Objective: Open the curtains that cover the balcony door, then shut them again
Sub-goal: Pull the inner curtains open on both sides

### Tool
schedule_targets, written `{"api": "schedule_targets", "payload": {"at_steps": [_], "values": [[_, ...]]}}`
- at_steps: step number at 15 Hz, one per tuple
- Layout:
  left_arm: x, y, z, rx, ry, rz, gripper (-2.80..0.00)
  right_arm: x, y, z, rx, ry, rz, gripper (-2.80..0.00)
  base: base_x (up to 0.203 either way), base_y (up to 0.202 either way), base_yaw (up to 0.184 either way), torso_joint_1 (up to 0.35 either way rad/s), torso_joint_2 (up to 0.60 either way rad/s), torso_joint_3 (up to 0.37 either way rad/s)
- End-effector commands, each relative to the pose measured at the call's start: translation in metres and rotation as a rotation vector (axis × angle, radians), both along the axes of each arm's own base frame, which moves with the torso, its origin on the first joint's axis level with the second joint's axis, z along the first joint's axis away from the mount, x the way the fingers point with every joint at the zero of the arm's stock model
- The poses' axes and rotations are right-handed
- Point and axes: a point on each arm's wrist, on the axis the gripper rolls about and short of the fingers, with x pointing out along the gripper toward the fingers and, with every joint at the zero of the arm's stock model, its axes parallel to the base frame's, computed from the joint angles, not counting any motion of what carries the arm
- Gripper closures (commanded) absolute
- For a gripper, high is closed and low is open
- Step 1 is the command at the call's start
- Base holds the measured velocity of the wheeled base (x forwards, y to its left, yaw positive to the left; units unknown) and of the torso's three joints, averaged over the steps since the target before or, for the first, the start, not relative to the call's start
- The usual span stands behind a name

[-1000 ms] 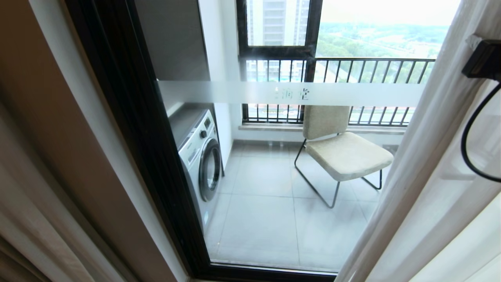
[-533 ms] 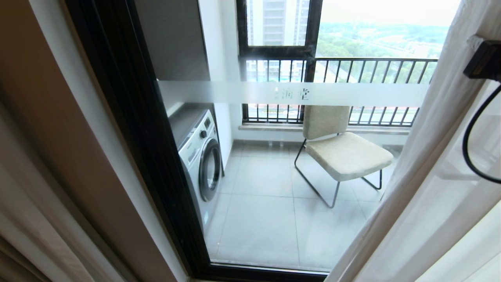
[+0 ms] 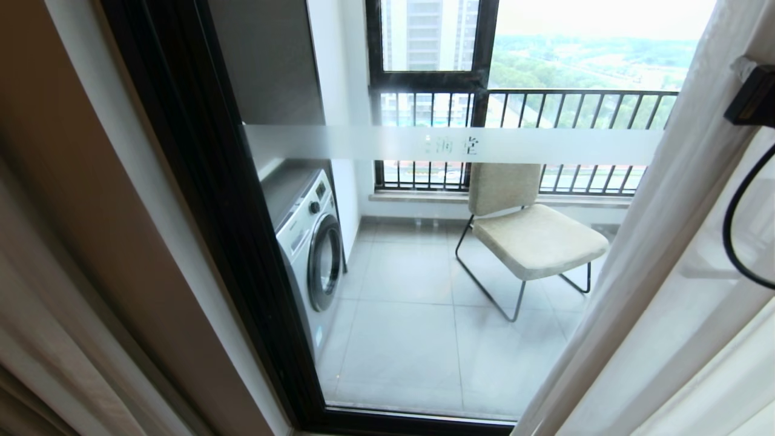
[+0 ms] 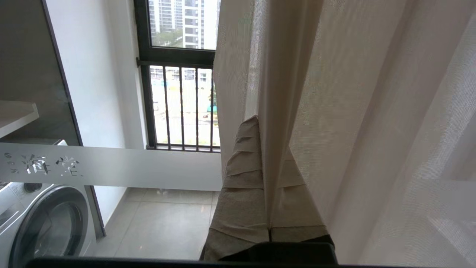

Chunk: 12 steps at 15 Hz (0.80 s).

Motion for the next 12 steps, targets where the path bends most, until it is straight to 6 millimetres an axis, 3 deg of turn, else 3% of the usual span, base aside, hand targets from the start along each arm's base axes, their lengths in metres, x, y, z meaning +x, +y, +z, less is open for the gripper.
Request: {"api": "schedule_targets", "payload": {"at_steps": [1,7,12], "values": [[0.0,0.0,0.0001,0.0,-0.002,0.001,0.0,-0.0022,-0.0001,0.0004,0.001,-0.006,-0.002,0.0,0.0,0.0,0.0,0.0,0.0,0.0],[0.0,0.0,0.0001,0.0,-0.002,-0.001,0.0,-0.0018,-0.0002,-0.0003,0.002,-0.003,-0.005,0.0,0.0,0.0,0.0,0.0,0.0,0.0],[0.0,0.0,0.0001,0.0,-0.002,-0.001,0.0,-0.0017,-0.0004,-0.0008,0.005,-0.001,-0.014,0.0,-0.001,-0.166,0.002,0.002,0.01,0.004]]}}
